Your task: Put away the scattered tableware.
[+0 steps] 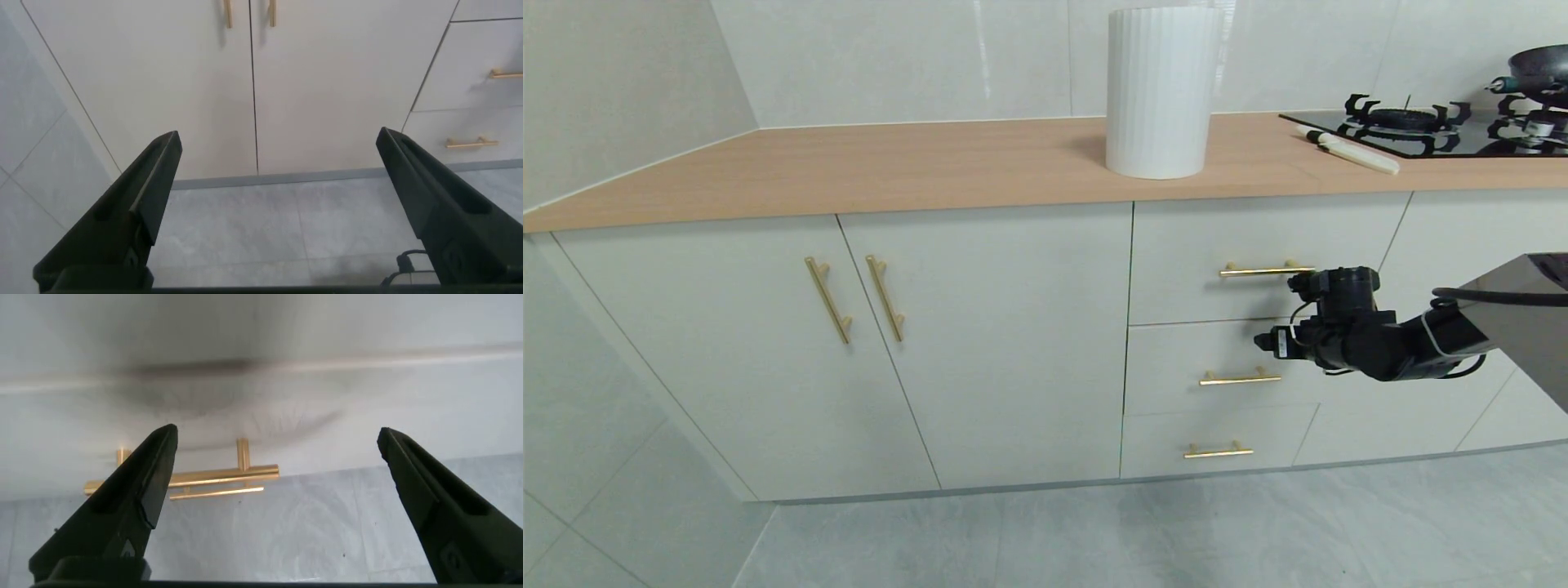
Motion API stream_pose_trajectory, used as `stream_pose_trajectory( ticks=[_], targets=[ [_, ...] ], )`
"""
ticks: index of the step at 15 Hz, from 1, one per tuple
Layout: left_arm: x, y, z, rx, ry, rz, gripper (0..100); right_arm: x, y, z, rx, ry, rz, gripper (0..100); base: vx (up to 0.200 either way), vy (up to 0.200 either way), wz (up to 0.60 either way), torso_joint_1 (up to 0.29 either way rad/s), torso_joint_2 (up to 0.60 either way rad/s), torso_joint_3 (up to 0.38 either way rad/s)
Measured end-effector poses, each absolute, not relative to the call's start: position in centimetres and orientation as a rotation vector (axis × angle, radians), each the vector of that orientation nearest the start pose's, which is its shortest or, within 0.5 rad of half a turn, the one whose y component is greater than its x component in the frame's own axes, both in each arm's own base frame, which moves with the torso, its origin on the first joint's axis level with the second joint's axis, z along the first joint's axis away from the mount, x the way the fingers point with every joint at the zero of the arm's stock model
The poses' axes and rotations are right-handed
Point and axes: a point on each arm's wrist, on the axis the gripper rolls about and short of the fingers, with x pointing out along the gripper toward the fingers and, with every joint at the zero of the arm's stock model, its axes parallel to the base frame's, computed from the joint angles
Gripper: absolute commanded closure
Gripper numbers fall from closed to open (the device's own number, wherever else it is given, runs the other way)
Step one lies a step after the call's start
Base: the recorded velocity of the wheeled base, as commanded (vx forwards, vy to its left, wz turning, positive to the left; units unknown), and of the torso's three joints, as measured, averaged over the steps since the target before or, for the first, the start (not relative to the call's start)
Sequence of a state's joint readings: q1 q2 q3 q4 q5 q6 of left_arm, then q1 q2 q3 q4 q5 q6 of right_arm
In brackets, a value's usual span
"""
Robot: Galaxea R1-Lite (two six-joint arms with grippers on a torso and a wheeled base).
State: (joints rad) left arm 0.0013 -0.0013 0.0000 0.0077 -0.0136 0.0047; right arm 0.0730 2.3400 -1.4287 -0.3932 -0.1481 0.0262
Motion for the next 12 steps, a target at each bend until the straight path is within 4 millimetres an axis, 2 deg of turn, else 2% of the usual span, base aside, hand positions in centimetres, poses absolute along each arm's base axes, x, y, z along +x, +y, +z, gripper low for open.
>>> stream_pose_trajectory(
  ticks=[4,7,8,12],
  targets=[
    [-2.3,0.0,7.5,0.005,0.006,-0.012,0,46.4,3.1,7.4,-0.031,0.510,-0.083,0,0.000,0.000,0.00,0.000,0.00,0.000],
    [-2.3,0.0,7.5,0.005,0.006,-0.013,0,45.5,3.0,7.8,-0.033,0.524,-0.083,0,0.000,0.000,0.00,0.000,0.00,0.000],
    [-2.3,0.0,7.5,0.005,0.006,-0.013,0,44.6,3.0,8.1,-0.034,0.534,-0.082,0,0.000,0.000,0.00,0.000,0.00,0.000],
    [-2.3,0.0,7.5,0.004,0.006,-0.013,0,38.4,2.6,10.9,-0.038,0.570,-0.079,0,0.000,0.000,0.00,0.000,0.00,0.000]
  ],
)
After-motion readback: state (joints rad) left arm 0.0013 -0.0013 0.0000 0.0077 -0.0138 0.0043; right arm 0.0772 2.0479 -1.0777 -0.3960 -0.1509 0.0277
